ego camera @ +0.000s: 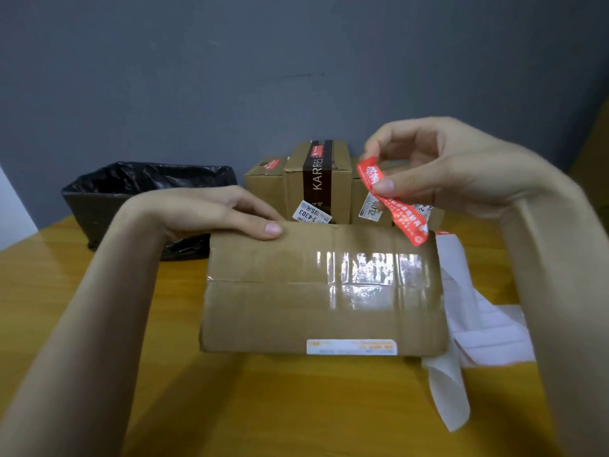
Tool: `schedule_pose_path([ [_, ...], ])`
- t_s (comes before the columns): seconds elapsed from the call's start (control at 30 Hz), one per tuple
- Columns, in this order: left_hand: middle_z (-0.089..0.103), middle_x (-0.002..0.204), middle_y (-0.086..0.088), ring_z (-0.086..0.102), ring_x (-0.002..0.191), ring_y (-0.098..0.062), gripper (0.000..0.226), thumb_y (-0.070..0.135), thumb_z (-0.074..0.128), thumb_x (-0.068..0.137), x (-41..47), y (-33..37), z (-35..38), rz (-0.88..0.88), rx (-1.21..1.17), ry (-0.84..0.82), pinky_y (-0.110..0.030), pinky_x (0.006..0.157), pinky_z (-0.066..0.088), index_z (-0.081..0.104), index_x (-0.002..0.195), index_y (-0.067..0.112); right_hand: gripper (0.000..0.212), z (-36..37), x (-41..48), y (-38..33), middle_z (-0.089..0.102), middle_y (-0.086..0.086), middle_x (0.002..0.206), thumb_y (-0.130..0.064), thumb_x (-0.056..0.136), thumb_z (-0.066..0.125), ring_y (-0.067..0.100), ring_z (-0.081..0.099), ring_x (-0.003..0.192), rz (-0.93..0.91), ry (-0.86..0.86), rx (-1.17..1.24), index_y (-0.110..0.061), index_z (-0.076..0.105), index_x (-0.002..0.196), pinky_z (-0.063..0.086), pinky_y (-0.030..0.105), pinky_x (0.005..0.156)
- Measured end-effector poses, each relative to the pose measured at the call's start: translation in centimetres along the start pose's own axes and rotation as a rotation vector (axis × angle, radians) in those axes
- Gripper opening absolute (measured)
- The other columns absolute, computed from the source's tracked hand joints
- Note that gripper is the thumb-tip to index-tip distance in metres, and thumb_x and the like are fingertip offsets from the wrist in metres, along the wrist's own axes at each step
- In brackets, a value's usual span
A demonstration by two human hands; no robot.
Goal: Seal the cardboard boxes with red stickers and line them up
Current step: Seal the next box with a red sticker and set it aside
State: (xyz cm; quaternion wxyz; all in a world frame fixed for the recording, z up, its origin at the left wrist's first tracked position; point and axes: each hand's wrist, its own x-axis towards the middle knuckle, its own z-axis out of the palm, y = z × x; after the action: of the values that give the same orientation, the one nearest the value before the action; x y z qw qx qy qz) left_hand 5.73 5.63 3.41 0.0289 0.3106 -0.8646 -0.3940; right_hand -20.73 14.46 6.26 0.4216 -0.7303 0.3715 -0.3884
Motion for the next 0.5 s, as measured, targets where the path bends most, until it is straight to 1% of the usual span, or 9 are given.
schedule_pose_path([
  [0.07,0.068,0.111,-0.002,0.065,0.1,-0.019,0.077,0.074,0.063,0.061,0.4,-0.4,0.2,-0.017,-0.068,-0.038,-0.022,0.079,0.053,0.066,0.114,0.018,0.024,0.0,0.1,0.1,0.061,0.003,0.083,0.001,0.064,0.067,0.008,0.062,0.064,0.008,-0.009,0.019,-0.012,0.062,0.084,0.05,0.016,0.058],
  [0.1,0.069,0.108,-0.004,0.066,0.098,-0.021,0.078,0.074,0.064,0.06,0.7,-0.6,0.4,-0.032,-0.096,-0.055,-0.022,0.078,0.052,0.067,0.112,0.015,0.026,0.1,0.1,0.1,0.061,0.003,0.085,0.003,0.064,0.066,0.009,0.063,0.066,0.012,-0.018,0.022,-0.012,0.063,0.085,0.05,0.017,0.06],
  [0.2,0.07,0.103,-0.006,0.067,0.093,-0.02,0.077,0.075,0.067,0.054,1.7,-1.4,1.1,-0.106,-0.145,-0.06,-0.021,0.074,0.051,0.07,0.103,0.015,0.028,0.4,0.2,0.1,0.062,0.005,0.088,0.005,0.064,0.066,0.012,0.063,0.07,0.023,-0.043,0.024,-0.012,0.063,0.085,0.052,0.019,0.064],
  [0.27,0.071,0.101,-0.004,0.068,0.092,-0.017,0.078,0.075,0.068,0.053,2.1,-1.9,1.4,-0.161,-0.157,-0.038,-0.02,0.072,0.052,0.071,0.102,0.015,0.03,0.5,0.2,0.2,0.062,0.005,0.089,0.006,0.063,0.066,0.014,0.064,0.071,0.036,-0.045,0.025,-0.012,0.063,0.086,0.054,0.02,0.067],
  [0.33,0.071,0.101,0.001,0.067,0.094,-0.014,0.071,0.073,0.064,0.06,2.3,-2.0,1.7,-0.217,-0.117,0.0,-0.018,0.073,0.052,0.07,0.104,0.018,0.033,0.6,0.3,0.2,0.062,0.006,0.092,0.007,0.062,0.066,0.015,0.064,0.071,0.052,-0.055,0.025,-0.012,0.063,0.088,0.054,0.021,0.066],
  [0.4,0.069,0.108,0.009,0.063,0.103,-0.009,0.051,0.062,0.058,0.075,2.4,-1.6,1.9,-0.237,0.041,0.057,-0.017,0.08,0.05,0.068,0.109,0.025,0.038,0.8,0.4,0.3,0.06,0.008,0.095,0.011,0.062,0.068,0.015,0.065,0.072,0.074,-0.062,0.009,-0.012,0.062,0.092,0.054,0.022,0.064],
  [0.43,0.065,0.115,0.012,0.059,0.109,-0.007,0.045,0.055,0.056,0.08,2.4,-1.2,1.9,-0.225,0.124,0.1,-0.018,0.087,0.047,0.064,0.114,0.027,0.042,0.8,0.5,0.4,0.059,0.01,0.097,0.014,0.062,0.069,0.016,0.064,0.073,0.086,-0.059,-0.002,-0.011,0.061,0.094,0.055,0.024,0.065],
  [0.47,0.061,0.122,0.013,0.055,0.113,-0.003,0.043,0.05,0.055,0.081,2.4,-0.5,2.0,-0.187,0.179,0.168,-0.02,0.094,0.045,0.061,0.118,0.028,0.044,0.9,0.6,0.5,0.059,0.011,0.097,0.017,0.063,0.069,0.017,0.064,0.075,0.097,-0.051,-0.008,-0.011,0.06,0.096,0.056,0.025,0.067],
  [0.5,0.06,0.123,0.014,0.054,0.114,-0.001,0.043,0.047,0.056,0.08,2.4,0.5,2.1,-0.113,0.172,0.248,-0.023,0.099,0.043,0.06,0.119,0.029,0.046,1.0,0.8,0.6,0.059,0.011,0.097,0.019,0.062,0.069,0.018,0.064,0.075,0.101,-0.041,0.002,-0.011,0.06,0.096,0.056,0.025,0.067],
])
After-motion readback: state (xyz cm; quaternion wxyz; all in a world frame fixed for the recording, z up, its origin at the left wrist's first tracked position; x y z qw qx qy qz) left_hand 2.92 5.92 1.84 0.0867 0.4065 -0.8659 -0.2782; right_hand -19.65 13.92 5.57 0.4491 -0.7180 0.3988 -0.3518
